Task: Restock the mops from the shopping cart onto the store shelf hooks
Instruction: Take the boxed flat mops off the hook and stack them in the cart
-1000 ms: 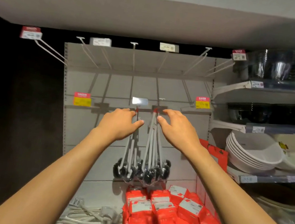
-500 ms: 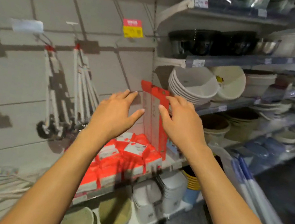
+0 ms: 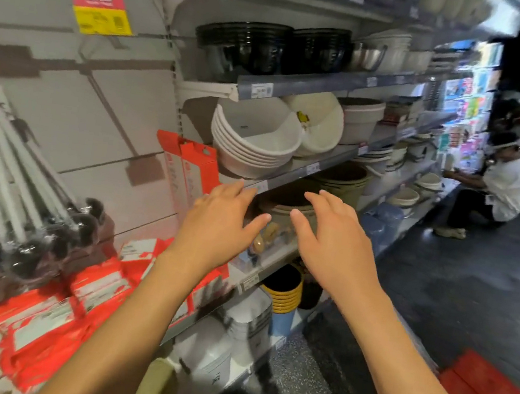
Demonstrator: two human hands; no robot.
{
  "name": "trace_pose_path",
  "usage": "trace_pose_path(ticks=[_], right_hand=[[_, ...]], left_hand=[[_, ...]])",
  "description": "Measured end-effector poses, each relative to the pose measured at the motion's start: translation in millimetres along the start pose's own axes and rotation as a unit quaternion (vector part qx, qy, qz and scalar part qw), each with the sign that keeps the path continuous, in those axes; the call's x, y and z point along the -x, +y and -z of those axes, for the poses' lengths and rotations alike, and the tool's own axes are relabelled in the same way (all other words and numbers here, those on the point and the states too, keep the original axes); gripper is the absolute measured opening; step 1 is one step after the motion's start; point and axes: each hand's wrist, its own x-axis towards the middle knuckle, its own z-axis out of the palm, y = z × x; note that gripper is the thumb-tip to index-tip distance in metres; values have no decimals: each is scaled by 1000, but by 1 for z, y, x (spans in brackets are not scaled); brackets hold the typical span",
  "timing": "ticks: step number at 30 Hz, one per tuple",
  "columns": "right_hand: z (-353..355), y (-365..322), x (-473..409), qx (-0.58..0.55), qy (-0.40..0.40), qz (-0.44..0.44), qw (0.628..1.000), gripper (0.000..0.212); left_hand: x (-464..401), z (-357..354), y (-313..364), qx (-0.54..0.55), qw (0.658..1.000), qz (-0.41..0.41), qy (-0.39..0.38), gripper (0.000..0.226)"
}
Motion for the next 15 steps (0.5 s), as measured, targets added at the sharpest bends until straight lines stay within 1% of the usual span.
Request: trace_pose_path(ticks=[5, 8, 12, 15], right_hand=[[19, 13, 2, 44, 40, -57, 997, 55], [30, 19, 10, 69, 67, -99, 990, 55], [40, 35, 40, 107, 104, -170, 974, 53], [50, 52, 77, 139, 122, -242, 953, 52]], left_hand=[[-33, -9, 18, 30, 996, -79, -13, 68], [-48, -12, 37, 56, 989, -139, -18, 69], [-48, -31, 72, 85, 972, -215, -35, 68], [-38, -56, 106, 127, 951, -275, -69, 68]])
